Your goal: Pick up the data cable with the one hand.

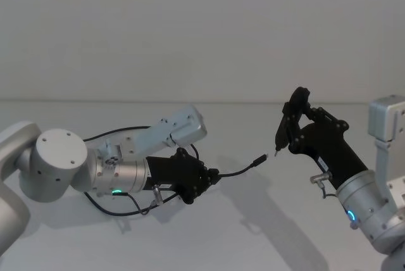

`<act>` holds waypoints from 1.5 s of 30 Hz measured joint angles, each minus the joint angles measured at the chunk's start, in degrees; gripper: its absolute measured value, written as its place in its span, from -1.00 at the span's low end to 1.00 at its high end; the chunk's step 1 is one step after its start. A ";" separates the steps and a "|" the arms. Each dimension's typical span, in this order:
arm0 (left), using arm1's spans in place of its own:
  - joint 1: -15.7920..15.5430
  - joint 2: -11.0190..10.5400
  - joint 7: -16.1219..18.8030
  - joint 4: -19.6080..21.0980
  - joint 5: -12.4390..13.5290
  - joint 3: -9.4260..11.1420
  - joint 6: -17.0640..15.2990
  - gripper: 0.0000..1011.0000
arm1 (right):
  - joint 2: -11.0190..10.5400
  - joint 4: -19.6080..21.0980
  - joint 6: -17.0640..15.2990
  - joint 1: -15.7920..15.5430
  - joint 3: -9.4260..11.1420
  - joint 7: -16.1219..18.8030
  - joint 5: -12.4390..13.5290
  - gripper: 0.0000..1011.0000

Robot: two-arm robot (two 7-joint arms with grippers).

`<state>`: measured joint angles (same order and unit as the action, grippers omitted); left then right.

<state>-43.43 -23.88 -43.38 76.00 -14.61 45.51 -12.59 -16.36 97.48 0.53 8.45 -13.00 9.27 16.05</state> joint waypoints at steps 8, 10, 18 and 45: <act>0.00 -0.05 0.07 0.13 0.05 -0.08 0.18 -0.92 | 0.84 -3.14 0.76 2.11 -0.28 1.00 -0.54 -0.45; 0.00 -0.06 0.08 0.17 0.06 -0.09 0.22 -0.92 | 0.96 -3.51 0.83 2.37 -0.29 1.18 -0.57 -0.45; 0.01 -0.10 0.13 0.23 0.08 -0.15 0.28 -0.92 | 1.52 -5.26 1.04 3.41 -0.23 2.06 -0.73 -0.45; 0.00 -0.12 0.13 0.29 0.08 -0.17 0.37 -0.92 | 2.90 -7.08 1.19 3.94 1.30 4.16 -0.07 -0.45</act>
<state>-43.43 -23.99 -43.25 76.29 -14.54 45.34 -12.22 -13.46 90.39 1.72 12.39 -11.70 13.43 15.98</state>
